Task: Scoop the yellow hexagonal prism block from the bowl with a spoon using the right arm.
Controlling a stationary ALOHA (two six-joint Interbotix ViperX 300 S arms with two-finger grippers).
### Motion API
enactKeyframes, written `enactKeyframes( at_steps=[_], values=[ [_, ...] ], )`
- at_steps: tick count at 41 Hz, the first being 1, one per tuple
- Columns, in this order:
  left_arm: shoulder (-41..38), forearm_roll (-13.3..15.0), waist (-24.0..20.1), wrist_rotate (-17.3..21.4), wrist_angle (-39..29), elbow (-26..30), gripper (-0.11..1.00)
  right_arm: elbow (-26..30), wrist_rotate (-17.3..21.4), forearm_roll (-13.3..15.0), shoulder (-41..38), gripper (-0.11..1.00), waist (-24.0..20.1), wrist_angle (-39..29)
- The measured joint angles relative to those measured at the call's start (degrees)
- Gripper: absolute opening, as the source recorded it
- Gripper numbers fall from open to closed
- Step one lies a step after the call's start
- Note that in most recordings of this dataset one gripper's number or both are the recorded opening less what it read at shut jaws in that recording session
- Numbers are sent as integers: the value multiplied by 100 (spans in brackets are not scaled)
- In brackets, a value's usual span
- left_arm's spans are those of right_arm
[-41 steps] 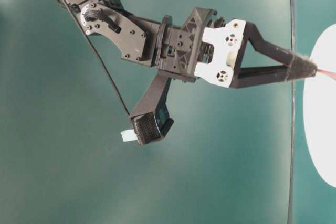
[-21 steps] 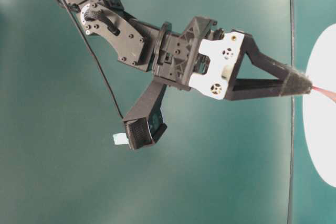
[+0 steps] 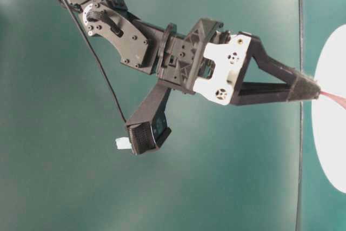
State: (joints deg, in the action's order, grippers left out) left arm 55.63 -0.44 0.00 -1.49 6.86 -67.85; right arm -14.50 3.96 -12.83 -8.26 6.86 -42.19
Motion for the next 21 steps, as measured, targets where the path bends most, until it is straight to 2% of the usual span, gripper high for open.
enactKeyframes(
  at_steps=[21],
  values=[
    [-9, 9, 0, -105, 0, 0, 2, 0, 18, 0, 0, 25, 0, 9]
  ],
)
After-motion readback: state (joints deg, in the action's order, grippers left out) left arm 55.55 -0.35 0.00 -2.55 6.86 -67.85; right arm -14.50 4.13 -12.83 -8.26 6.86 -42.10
